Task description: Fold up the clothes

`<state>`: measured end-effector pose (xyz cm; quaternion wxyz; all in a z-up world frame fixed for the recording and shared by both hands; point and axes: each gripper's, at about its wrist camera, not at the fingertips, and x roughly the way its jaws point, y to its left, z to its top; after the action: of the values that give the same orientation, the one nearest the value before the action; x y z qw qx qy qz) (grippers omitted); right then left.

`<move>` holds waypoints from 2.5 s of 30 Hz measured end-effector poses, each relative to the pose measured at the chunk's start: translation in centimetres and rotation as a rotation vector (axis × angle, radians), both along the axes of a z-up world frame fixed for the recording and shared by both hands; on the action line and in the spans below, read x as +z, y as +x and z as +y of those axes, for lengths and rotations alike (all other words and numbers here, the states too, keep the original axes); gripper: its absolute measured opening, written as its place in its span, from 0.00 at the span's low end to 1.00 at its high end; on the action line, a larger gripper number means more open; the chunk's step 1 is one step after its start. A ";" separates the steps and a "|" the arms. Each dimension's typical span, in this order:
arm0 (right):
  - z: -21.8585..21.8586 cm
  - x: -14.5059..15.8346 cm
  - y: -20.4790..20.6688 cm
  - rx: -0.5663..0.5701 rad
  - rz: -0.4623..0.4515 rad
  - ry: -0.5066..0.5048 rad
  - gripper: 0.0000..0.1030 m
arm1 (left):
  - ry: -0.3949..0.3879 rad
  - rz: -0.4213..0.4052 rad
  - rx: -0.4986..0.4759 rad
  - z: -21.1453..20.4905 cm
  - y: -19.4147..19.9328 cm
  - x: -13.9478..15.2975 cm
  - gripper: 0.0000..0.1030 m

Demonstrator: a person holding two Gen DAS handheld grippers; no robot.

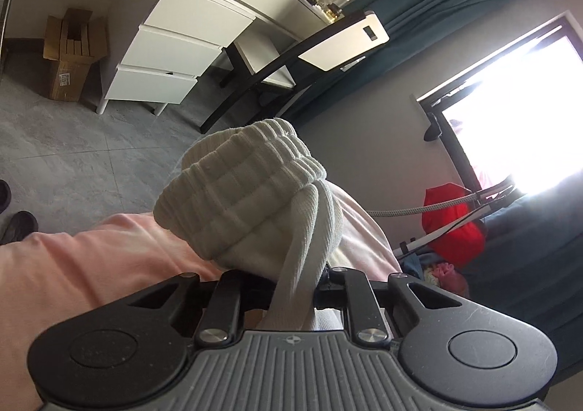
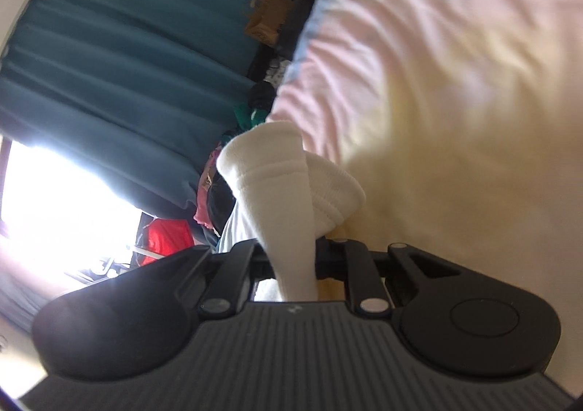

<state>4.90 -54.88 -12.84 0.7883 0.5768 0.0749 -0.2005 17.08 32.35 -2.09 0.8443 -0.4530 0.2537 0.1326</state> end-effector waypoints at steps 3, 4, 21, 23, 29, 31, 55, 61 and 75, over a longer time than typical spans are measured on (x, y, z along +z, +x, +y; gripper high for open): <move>1.2 -0.1 -3.7 -0.028 -0.007 0.054 0.15 | -0.002 -0.007 -0.027 1.5 -4.1 1.0 0.17; 1.4 0.1 -4.6 -0.031 -0.011 0.062 0.15 | -0.014 -0.012 -0.033 2.1 -5.4 1.0 0.17; 0.8 -1.6 -8.3 -0.027 0.089 0.089 0.15 | -0.078 0.144 -0.173 5.9 -15.0 -6.2 0.70; 1.0 -1.2 -8.2 -0.024 0.092 0.069 0.15 | -0.061 0.138 -0.212 6.1 -16.1 -5.8 0.77; 1.0 -1.2 -8.0 -0.040 0.092 0.084 0.15 | 0.117 0.147 -0.240 5.2 -19.3 -2.2 0.85; 1.1 -1.1 -8.3 -0.042 0.097 0.086 0.15 | 0.195 0.135 -0.247 4.3 -19.7 -0.4 0.87; 0.4 -1.9 -8.2 -0.003 -0.002 0.119 0.17 | 0.612 0.086 -0.636 -27.6 -8.6 -6.5 0.93; -0.1 -2.6 -7.1 0.075 0.017 0.126 0.36 | 0.684 0.117 -0.657 -28.1 -8.3 -9.0 0.97; 1.0 -1.7 -3.0 0.077 0.147 -0.051 0.20 | 0.897 0.146 -0.655 -31.6 -8.6 -11.2 1.00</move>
<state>1.86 -53.91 -14.51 0.8022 0.5371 0.1494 -0.2137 8.47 0.72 -13.25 0.9317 0.0634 0.3575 -0.0105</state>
